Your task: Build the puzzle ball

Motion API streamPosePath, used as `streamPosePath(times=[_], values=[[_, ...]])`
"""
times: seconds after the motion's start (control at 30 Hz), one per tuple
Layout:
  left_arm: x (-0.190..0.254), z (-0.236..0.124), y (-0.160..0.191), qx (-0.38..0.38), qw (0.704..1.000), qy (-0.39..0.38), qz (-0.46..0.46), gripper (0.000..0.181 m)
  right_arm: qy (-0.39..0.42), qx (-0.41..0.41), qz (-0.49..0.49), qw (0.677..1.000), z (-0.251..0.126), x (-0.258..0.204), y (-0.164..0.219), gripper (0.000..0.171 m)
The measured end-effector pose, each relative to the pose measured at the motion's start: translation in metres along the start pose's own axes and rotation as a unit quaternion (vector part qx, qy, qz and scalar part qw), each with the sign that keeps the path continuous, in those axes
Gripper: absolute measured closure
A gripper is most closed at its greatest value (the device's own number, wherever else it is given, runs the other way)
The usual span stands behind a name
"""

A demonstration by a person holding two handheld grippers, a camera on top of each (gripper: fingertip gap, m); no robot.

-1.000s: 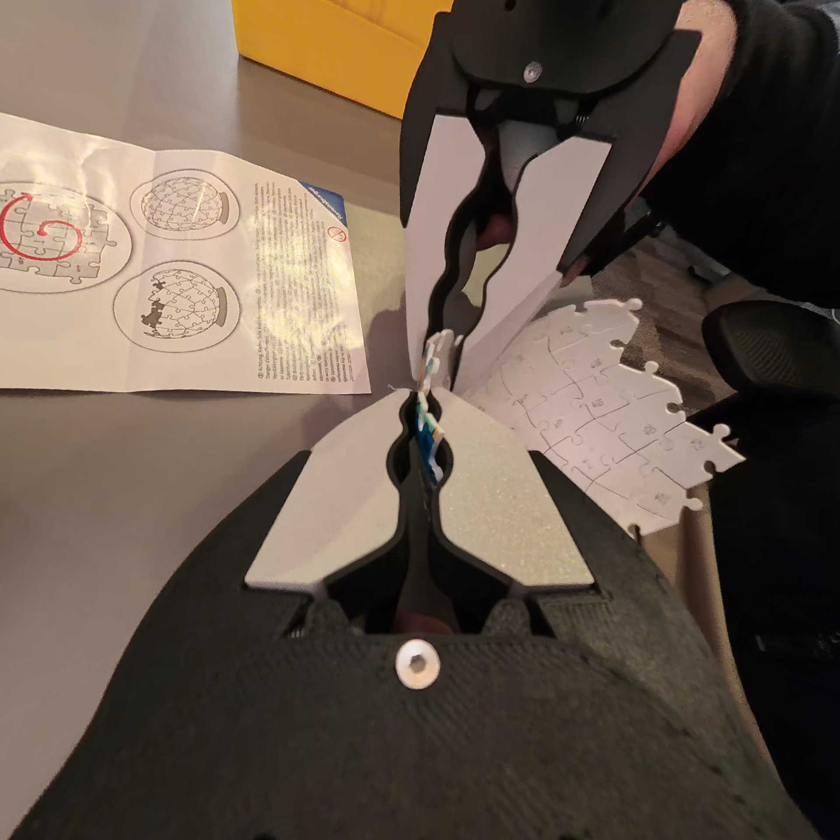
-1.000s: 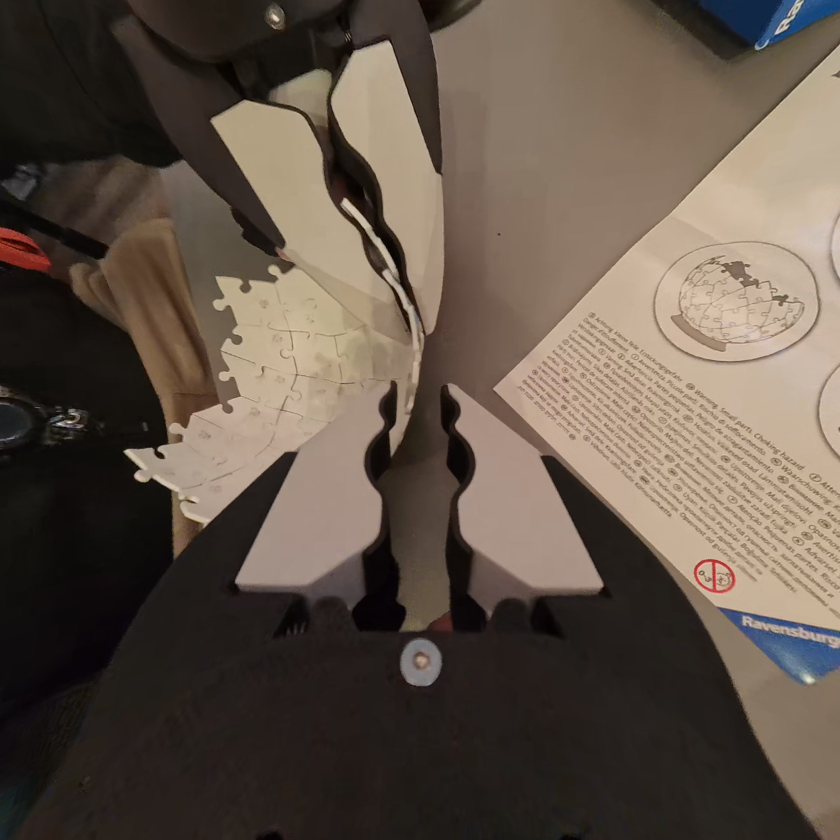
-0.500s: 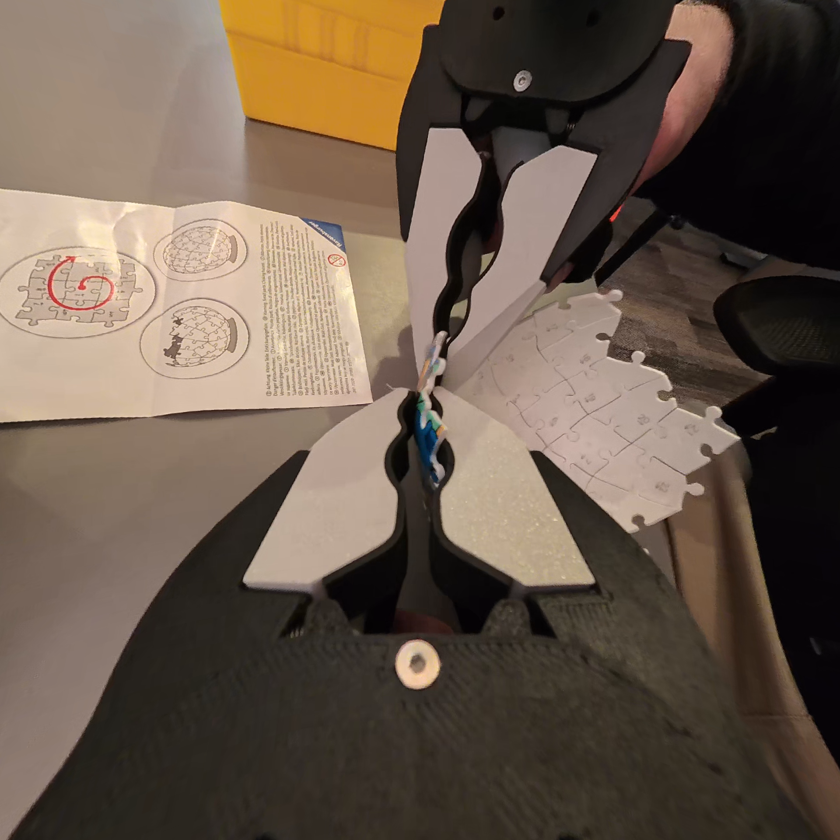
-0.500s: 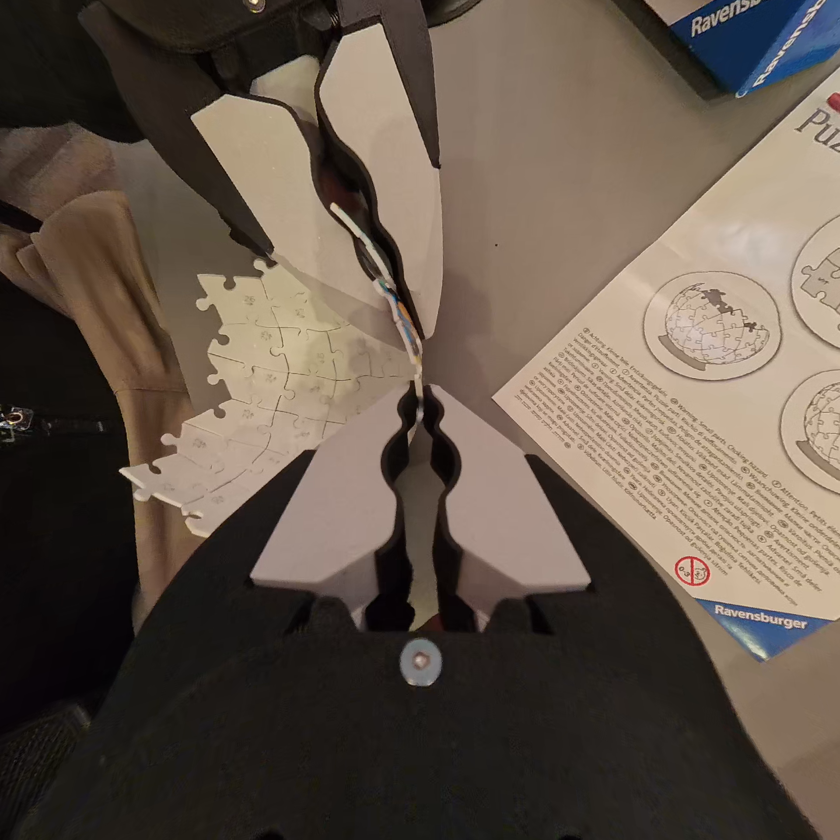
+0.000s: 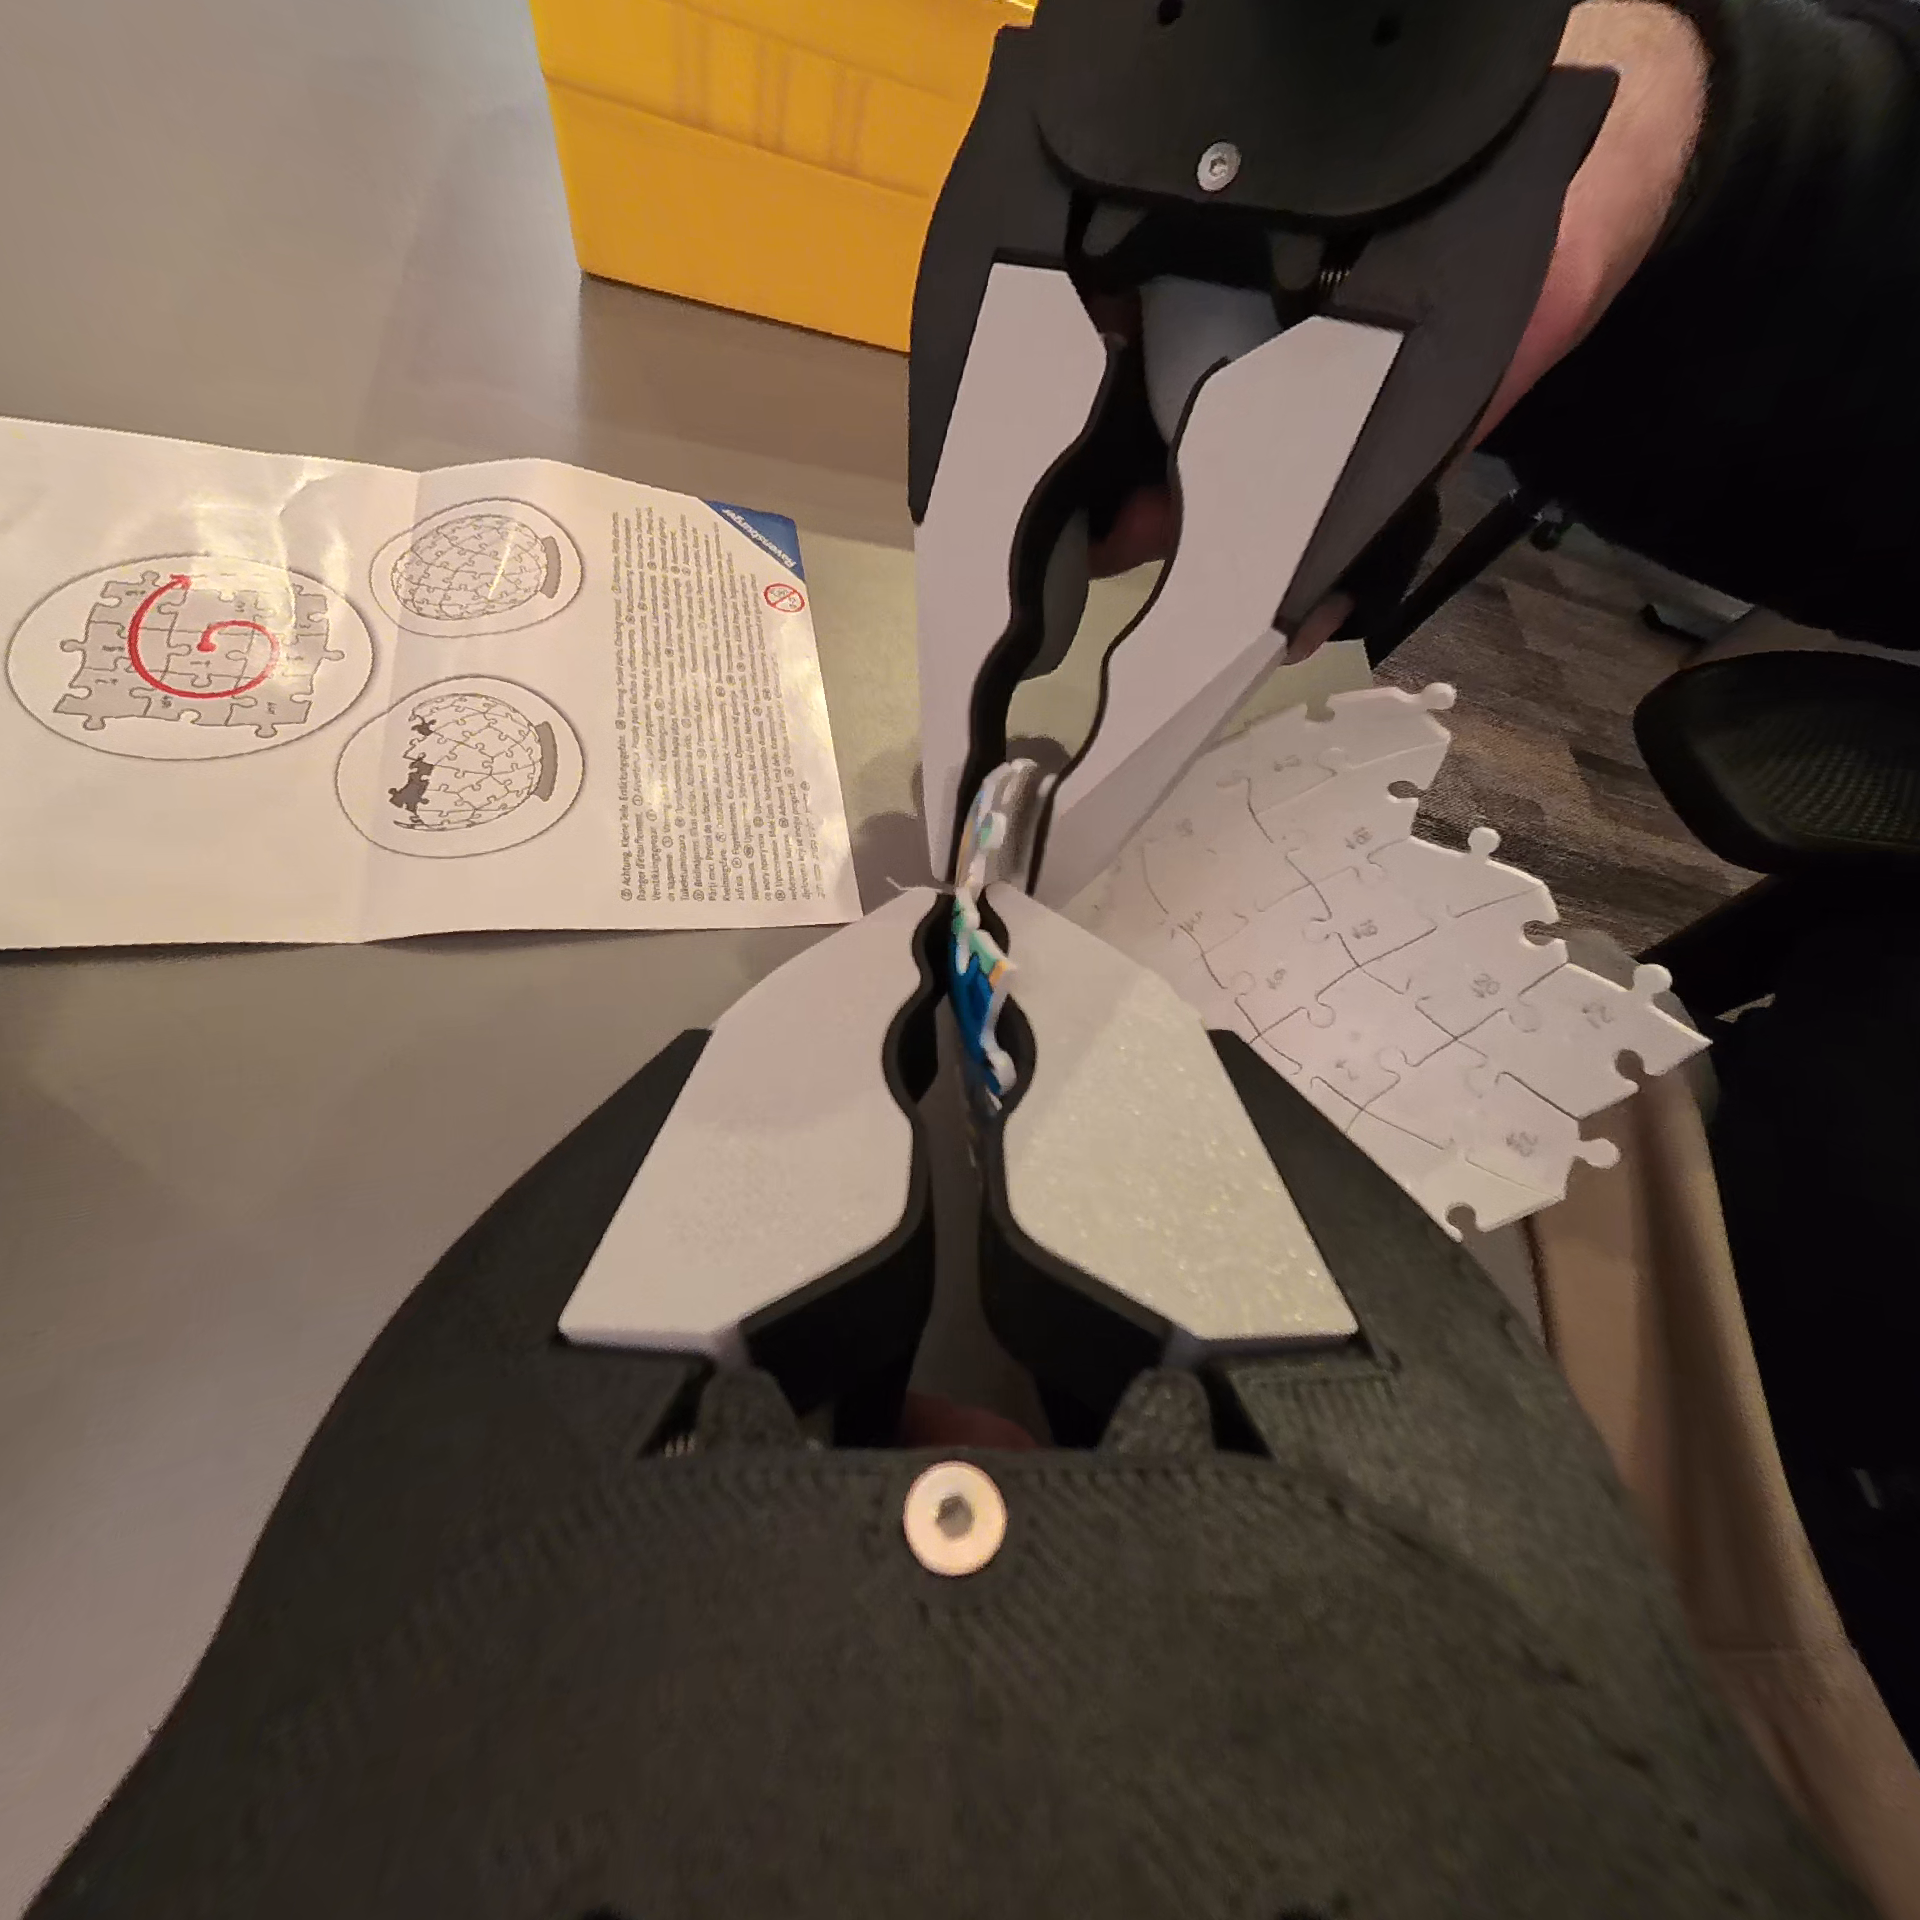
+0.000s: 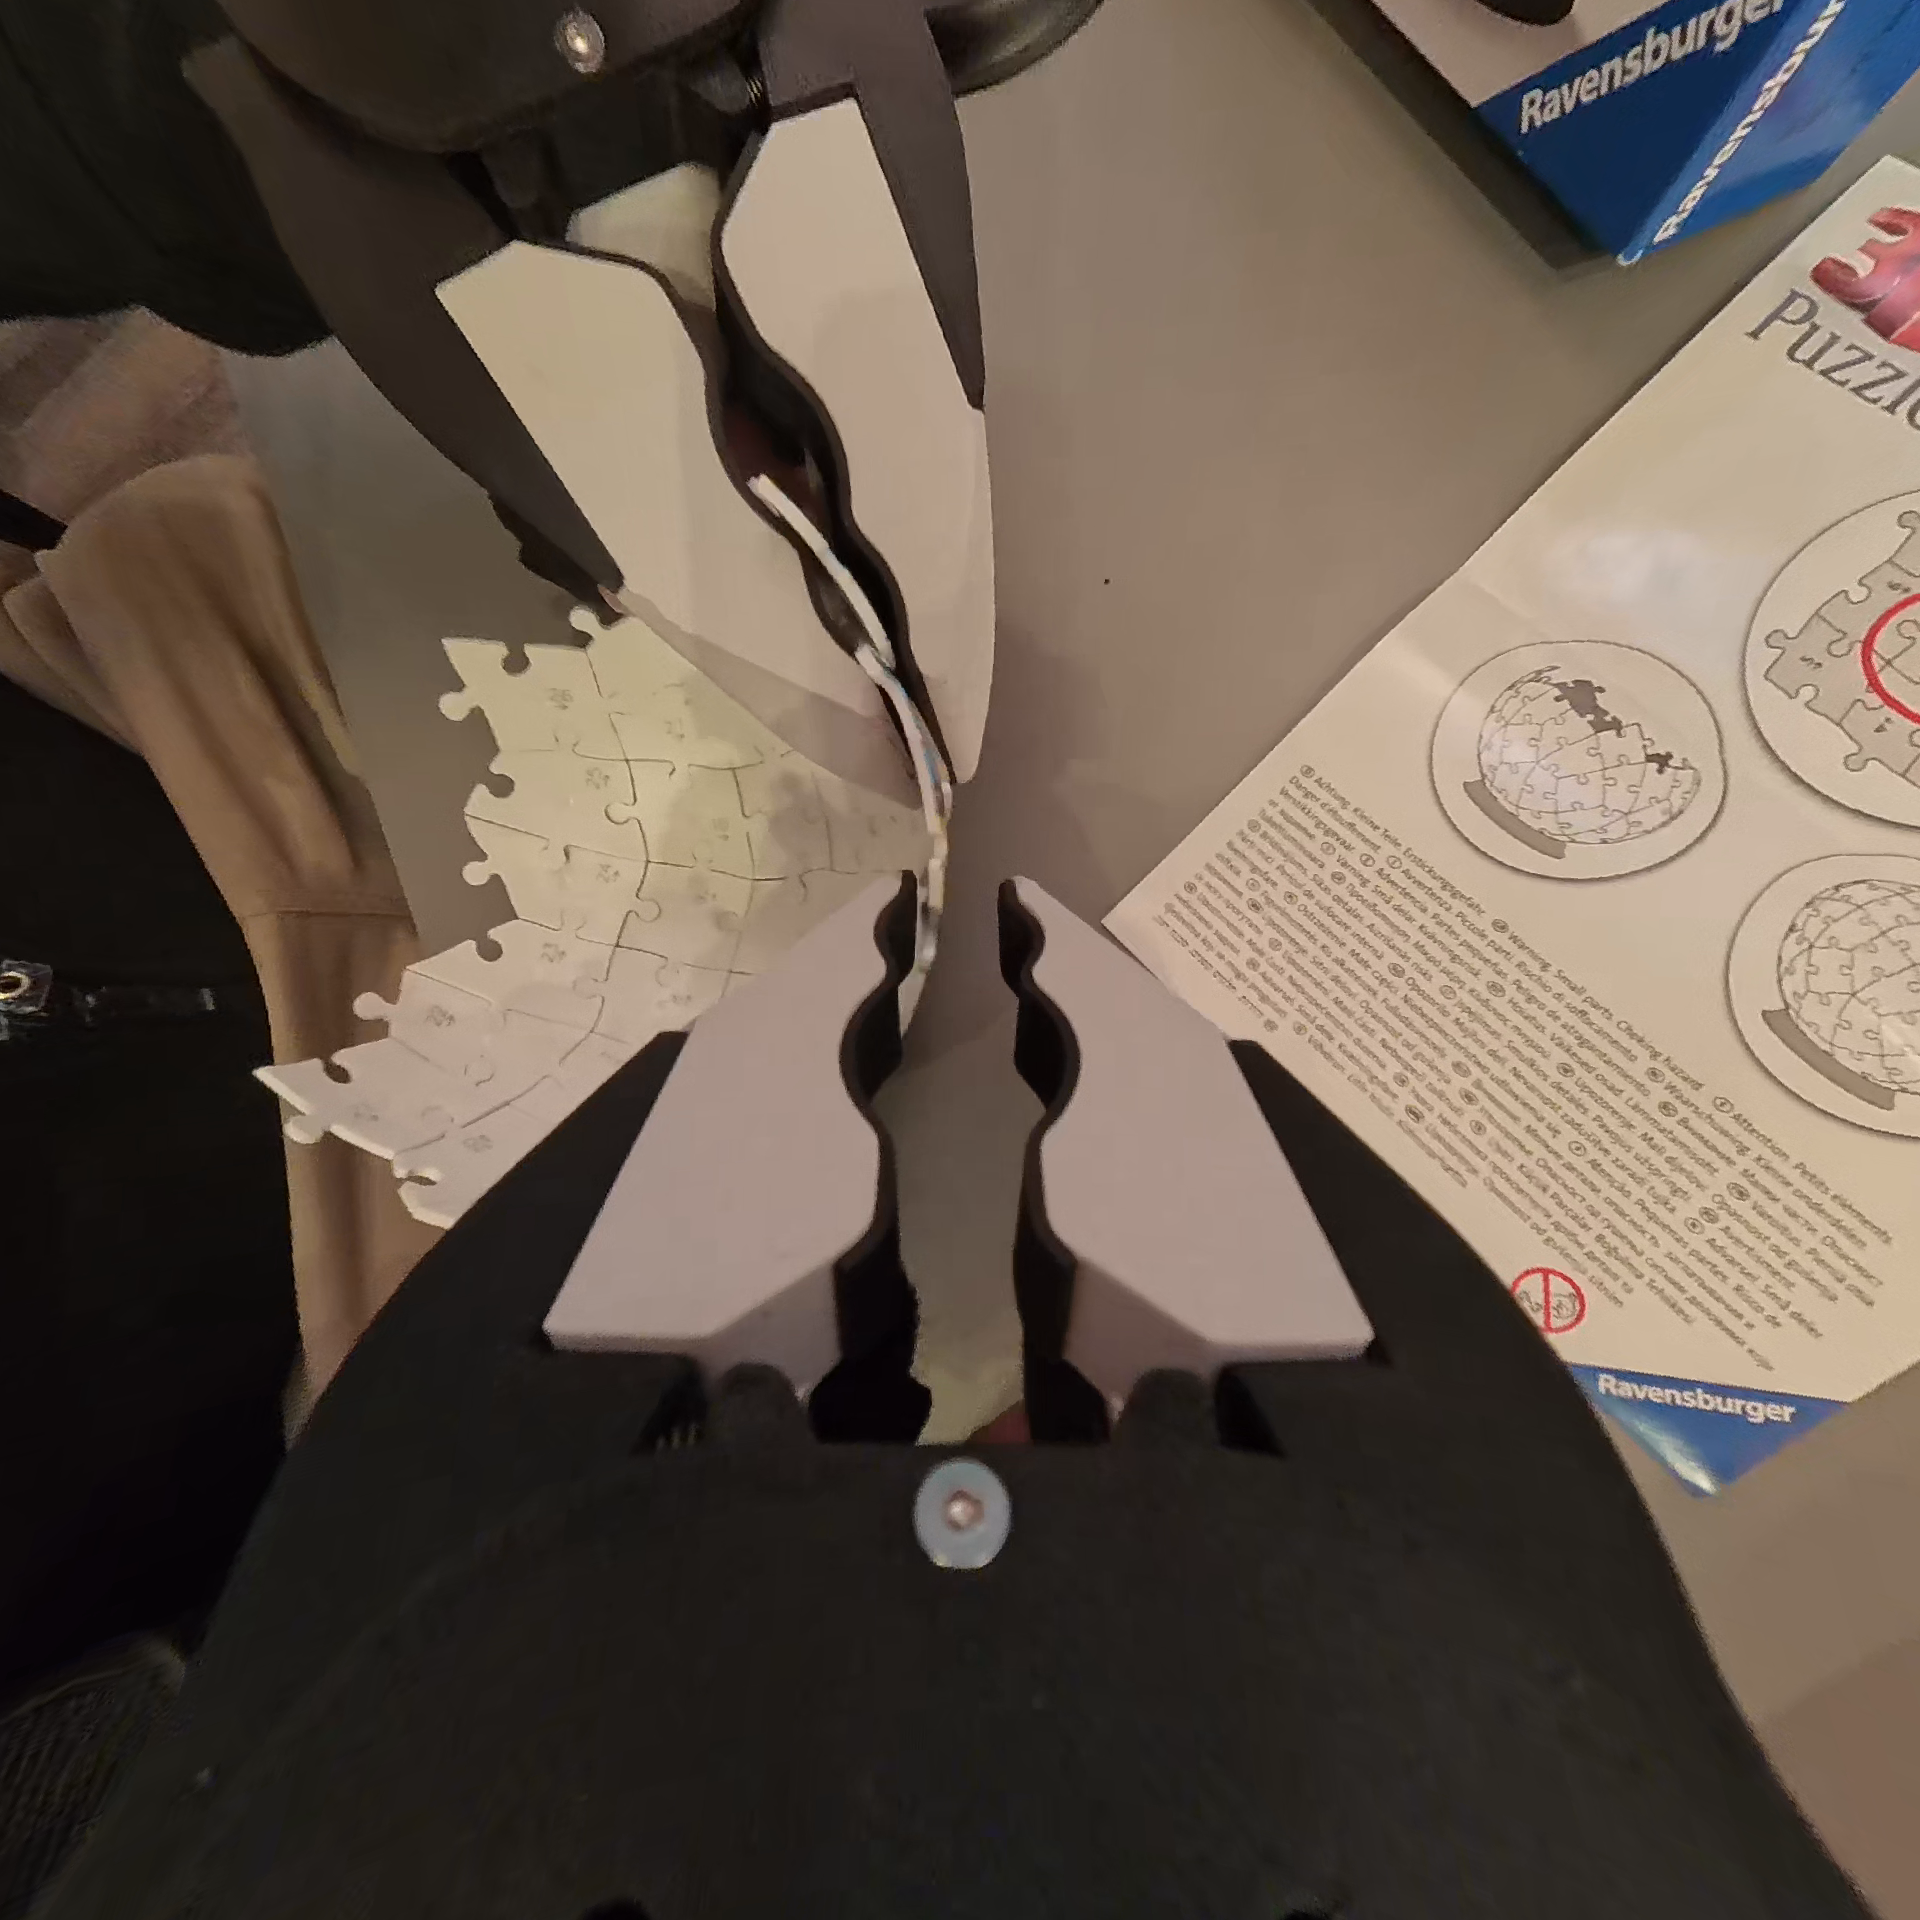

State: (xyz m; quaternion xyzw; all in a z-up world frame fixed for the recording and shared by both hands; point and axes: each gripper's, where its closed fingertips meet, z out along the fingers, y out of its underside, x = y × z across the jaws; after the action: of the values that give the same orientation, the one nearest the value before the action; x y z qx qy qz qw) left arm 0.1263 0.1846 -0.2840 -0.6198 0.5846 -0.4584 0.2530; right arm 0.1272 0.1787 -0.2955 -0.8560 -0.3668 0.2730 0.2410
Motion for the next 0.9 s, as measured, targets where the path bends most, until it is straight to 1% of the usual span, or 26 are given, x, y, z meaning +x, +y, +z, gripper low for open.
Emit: streamPosePath(times=[0.1, 0.17, 0.27, 0.43, 0.57, 0.7, 0.9], values=[[0.0012, 0.0009, -0.0002, -0.001, 1.000, 0.003, 0.002, 0.178, -0.007, -0.002, 0.004, 1.000, 0.0028, -0.0013, 0.0002, 0.159], [-0.0001, 0.0012, 0.0001, -0.002, 1.000, 0.000, 0.002, 0.178, -0.016, -0.002, 0.003, 1.000, 0.0045, -0.0038, 0.0003, 0.168], [0.0018, 0.0022, 0.0014, -0.006, 1.000, 0.006, 0.002, 0.178, -0.011, -0.009, -0.006, 1.000, 0.0056, -0.0036, 0.0024, 0.171], [0.0035, 0.0016, 0.0003, -0.003, 1.000, 0.023, -0.011, 0.176, -0.001, -0.011, -0.020, 1.000, 0.0050, -0.0032, 0.0021, 0.171], [0.0047, 0.0011, 0.0009, -0.001, 0.999, 0.041, -0.017, 0.175, -0.013, -0.008, -0.014, 1.000, 0.0053, -0.0039, 0.0022, 0.171], [0.0030, 0.0017, 0.0011, 0.001, 0.999, 0.042, -0.026, 0.176, -0.019, 0.000, 0.001, 1.000, 0.0061, -0.0024, 0.0016, 0.171], [0.0035, 0.0022, 0.0009, 0.006, 0.998, 0.048, -0.038, 0.178, -0.013, 0.002, -0.005, 1.000, 0.0051, -0.0019, 0.0023, 0.171]])
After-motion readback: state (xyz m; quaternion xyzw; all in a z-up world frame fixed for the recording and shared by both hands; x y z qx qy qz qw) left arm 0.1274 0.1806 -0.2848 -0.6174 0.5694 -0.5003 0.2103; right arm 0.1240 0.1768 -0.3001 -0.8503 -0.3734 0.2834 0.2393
